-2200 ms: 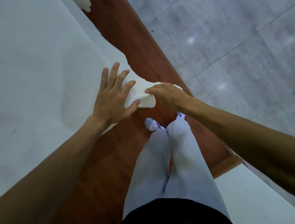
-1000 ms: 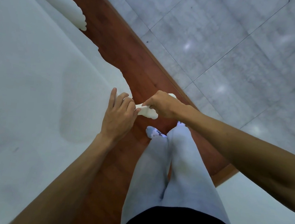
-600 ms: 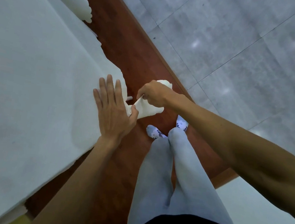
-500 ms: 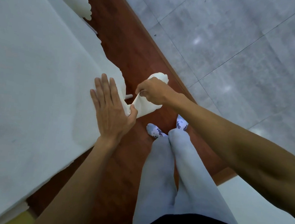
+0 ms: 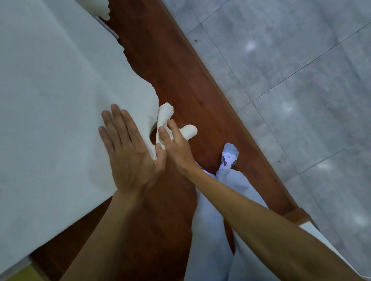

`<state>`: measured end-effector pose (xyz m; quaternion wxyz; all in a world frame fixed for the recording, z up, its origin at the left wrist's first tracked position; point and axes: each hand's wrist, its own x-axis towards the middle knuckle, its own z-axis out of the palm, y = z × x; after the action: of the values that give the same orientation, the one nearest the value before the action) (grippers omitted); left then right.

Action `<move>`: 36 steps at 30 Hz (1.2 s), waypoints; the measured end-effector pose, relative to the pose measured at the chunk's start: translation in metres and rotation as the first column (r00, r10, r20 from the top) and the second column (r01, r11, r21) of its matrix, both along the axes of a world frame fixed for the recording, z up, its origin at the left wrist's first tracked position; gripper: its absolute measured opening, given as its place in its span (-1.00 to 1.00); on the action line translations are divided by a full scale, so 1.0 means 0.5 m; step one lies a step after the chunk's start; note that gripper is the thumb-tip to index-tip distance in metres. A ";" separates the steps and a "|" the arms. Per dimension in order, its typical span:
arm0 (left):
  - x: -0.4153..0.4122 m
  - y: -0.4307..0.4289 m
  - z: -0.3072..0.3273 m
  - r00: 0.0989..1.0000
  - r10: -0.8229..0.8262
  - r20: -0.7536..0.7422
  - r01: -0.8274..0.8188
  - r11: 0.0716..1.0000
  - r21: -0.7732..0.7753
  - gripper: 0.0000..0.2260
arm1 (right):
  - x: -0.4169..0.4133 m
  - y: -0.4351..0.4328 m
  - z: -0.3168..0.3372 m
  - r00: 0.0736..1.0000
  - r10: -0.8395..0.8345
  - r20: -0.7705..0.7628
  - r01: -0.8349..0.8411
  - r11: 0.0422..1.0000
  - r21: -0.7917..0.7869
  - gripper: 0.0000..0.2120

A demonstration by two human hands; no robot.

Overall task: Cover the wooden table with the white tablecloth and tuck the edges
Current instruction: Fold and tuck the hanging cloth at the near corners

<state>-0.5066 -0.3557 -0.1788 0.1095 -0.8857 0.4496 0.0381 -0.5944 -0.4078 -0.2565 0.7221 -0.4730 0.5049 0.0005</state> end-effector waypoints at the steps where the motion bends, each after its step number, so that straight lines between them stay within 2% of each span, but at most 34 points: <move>1: -0.002 -0.001 -0.001 1.000 0.000 0.002 0.000 1.000 0.000 -0.17 | 0.008 0.013 -0.012 0.999 0.052 -0.007 -0.052 0.999 0.015 -0.37; 4: -0.006 -0.005 -0.002 1.000 0.017 0.025 -0.017 1.000 0.005 -0.19 | 0.030 0.030 -0.032 0.997 0.078 0.011 -0.078 0.994 0.079 -0.37; 7: -0.004 -0.005 -0.002 0.999 0.018 0.027 -0.018 1.000 0.012 -0.20 | 0.034 0.015 -0.013 0.988 0.153 0.026 -0.153 0.988 -0.013 -0.60; 9: -0.003 -0.005 -0.003 0.999 0.016 0.041 -0.017 0.999 0.029 -0.20 | 0.025 0.018 -0.035 0.967 0.248 0.056 -0.248 0.969 -0.004 -0.55; 12: -0.002 -0.004 -0.003 0.999 0.018 0.050 -0.021 0.998 0.059 -0.18 | 0.053 0.018 -0.074 0.967 0.247 0.058 -0.247 0.969 -0.013 -0.62; 13: -0.002 -0.004 -0.002 0.999 0.016 0.043 -0.019 0.998 0.067 -0.16 | 0.066 0.018 -0.094 0.973 0.228 0.031 -0.228 0.973 0.027 -0.59; 16: -0.004 -0.003 -0.001 0.999 0.026 0.027 -0.028 0.997 0.076 -0.11 | 0.097 0.021 -0.201 0.974 0.225 -0.018 -0.220 0.965 0.139 -0.20; 17: -0.005 -0.004 0.000 0.999 0.034 0.024 -0.036 0.997 0.073 -0.10 | 0.101 0.004 -0.185 0.973 0.229 -0.024 -0.223 0.963 0.151 -0.17; 20: -0.004 -0.006 -0.002 1.000 0.022 0.021 -0.023 0.998 0.060 -0.11 | 0.108 -0.037 -0.159 0.951 0.302 -0.063 -0.289 0.944 0.160 -0.24; 22: -0.001 -0.005 -0.002 1.000 0.010 0.025 -0.012 0.998 0.067 -0.12 | 0.106 -0.046 -0.191 0.936 0.330 -0.127 -0.299 0.930 0.214 -0.20; 24: -0.002 -0.002 -0.003 1.000 -0.008 0.014 0.007 0.998 0.063 -0.13 | 0.093 -0.049 -0.217 0.925 0.305 -0.227 -0.251 0.938 0.238 -0.17; 27: -0.002 -0.002 -0.001 1.000 -0.008 0.011 0.007 0.998 0.068 -0.14 | 0.070 -0.053 -0.236 0.945 0.092 -0.314 -0.003 0.961 0.275 -0.11; 29: -0.005 -0.003 0.003 1.000 -0.002 0.002 0.002 0.998 0.066 -0.14 | 0.053 -0.046 -0.195 0.916 -0.075 -0.394 0.188 0.948 0.257 -0.01; 31: -0.005 -0.004 -0.001 1.000 0.015 0.005 -0.016 0.998 0.068 -0.14 | 0.038 -0.032 -0.127 0.863 -0.244 -0.443 0.403 0.862 0.309 -0.02; 32: -0.005 -0.004 0.000 1.000 0.014 0.009 -0.015 0.998 0.068 -0.14 | 0.025 -0.019 -0.095 0.836 -0.329 -0.438 0.506 0.772 0.385 -0.10; 33: -0.005 -0.003 0.001 1.000 0.010 0.011 -0.011 0.998 0.068 -0.14 | 0.018 -0.003 -0.068 0.798 -0.420 -0.432 0.600 0.622 0.504 -0.19; 35: -0.001 -0.002 0.000 1.000 -0.005 0.002 0.005 0.998 0.059 -0.15 | 0.009 0.013 -0.001 0.698 -0.561 -0.444 0.649 0.236 0.723 -0.38; 36: -0.001 -0.002 -0.001 1.000 -0.005 -0.003 0.006 0.999 0.046 -0.16 | 0.010 0.020 0.025 0.658 -0.609 -0.444 0.628 0.118 0.769 -0.47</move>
<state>-0.5070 -0.3569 -0.1791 0.1291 -0.8817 0.4512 0.0494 -0.5892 -0.3980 -0.2438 0.7812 0.2305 0.5793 -0.0315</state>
